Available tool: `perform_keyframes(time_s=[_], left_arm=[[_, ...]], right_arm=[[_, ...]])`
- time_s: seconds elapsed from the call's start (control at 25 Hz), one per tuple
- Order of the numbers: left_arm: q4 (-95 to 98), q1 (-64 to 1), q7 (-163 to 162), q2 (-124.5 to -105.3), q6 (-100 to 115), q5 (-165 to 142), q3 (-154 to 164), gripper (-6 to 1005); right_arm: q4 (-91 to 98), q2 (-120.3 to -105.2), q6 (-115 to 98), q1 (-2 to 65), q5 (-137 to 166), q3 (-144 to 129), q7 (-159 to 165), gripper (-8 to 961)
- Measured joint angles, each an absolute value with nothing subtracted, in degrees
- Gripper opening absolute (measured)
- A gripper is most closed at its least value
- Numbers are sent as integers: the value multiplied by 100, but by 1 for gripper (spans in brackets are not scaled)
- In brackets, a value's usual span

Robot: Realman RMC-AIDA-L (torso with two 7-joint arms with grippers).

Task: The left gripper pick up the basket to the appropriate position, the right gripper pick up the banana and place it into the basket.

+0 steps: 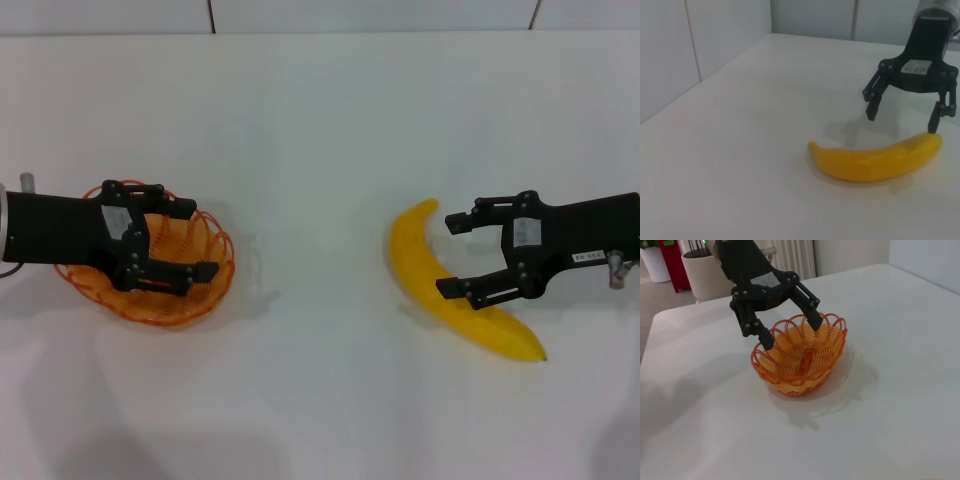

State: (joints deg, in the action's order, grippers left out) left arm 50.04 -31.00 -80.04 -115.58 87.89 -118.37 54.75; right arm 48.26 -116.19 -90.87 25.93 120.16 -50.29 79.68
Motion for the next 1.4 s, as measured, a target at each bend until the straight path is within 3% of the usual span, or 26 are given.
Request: perform_keyframes(time_s=[0.56, 0.64, 0.92, 1.04, 1.4], left_arm=[[5043, -3120, -8327, -11545, 8791, -11796, 5140, 854], [5104, -3174, -8753, -11475, 8792, -11816, 4984, 851], [5195, -3315, -10525, -10875, 8621, -11933, 4726, 840], [5187, -3344, -10939, -10746, 8533, -12246, 4711, 835], [4962, -3700, -11291, -10903, 8191, -13467, 4719, 821]], right_arm=[[4812, -11619, -9088, 2593, 11988, -5009, 7960, 892], [4813, -11619, -9088, 2594, 11987, -5009, 7972, 892], [4796, -11619, -9088, 2643, 12013, -5014, 7983, 892], [4796, -11619, -9088, 2645, 12017, -5015, 7984, 893], [4790, -11619, -9088, 2651, 12018, -5015, 7990, 893]])
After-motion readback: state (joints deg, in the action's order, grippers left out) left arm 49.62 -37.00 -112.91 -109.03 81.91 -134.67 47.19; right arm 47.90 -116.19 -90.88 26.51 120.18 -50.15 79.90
